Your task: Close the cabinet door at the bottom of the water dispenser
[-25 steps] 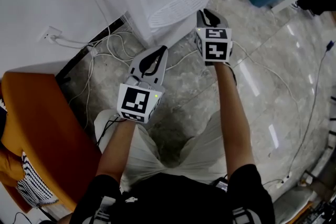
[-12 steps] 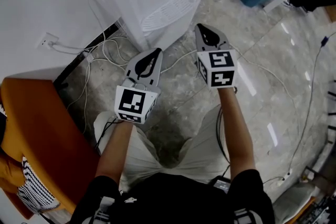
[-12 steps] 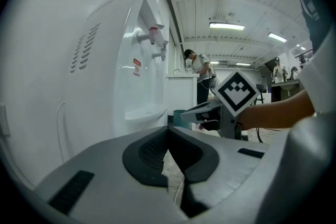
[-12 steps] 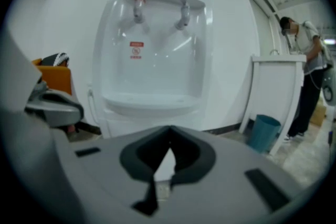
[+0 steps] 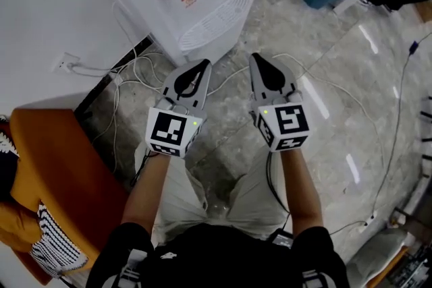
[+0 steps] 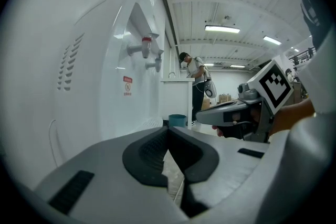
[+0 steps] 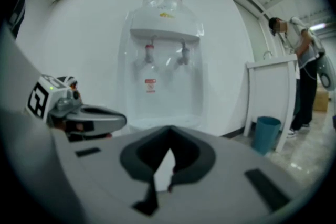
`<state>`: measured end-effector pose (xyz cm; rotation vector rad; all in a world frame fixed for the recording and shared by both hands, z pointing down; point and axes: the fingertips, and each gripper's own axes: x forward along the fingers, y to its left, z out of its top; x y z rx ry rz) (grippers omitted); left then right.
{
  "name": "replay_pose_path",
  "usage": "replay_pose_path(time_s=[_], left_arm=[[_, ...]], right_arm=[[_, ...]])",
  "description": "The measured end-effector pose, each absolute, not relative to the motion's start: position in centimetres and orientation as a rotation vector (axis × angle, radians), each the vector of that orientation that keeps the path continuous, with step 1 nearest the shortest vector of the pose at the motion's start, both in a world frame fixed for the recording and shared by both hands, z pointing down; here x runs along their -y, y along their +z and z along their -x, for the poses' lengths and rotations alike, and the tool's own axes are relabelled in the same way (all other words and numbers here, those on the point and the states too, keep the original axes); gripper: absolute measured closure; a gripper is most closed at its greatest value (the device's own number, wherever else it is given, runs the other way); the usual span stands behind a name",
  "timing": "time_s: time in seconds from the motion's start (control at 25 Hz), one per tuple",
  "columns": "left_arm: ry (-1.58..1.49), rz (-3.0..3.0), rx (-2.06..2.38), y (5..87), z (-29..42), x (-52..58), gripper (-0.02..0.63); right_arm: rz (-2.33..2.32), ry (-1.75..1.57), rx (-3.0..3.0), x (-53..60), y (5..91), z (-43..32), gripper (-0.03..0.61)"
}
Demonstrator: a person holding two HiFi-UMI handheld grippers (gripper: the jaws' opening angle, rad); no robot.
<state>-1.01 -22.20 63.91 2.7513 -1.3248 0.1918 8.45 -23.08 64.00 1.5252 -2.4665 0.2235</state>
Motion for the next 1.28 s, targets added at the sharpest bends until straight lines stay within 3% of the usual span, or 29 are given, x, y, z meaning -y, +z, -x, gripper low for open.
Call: replay_pose_path(time_s=[0.36, 1.28], left_arm=[[0.235, -2.714, 1.272, 53.8, 0.4, 21.5, 0.606], [0.163, -2.736, 1.25, 16.1, -0.3, 19.3, 0.606]], right_arm=[[-1.545, 0.308, 2.481, 20.7, 53.3, -9.4, 0.545], [-1.643, 0.339, 2.465, 16.7, 16.0, -11.6, 0.545]])
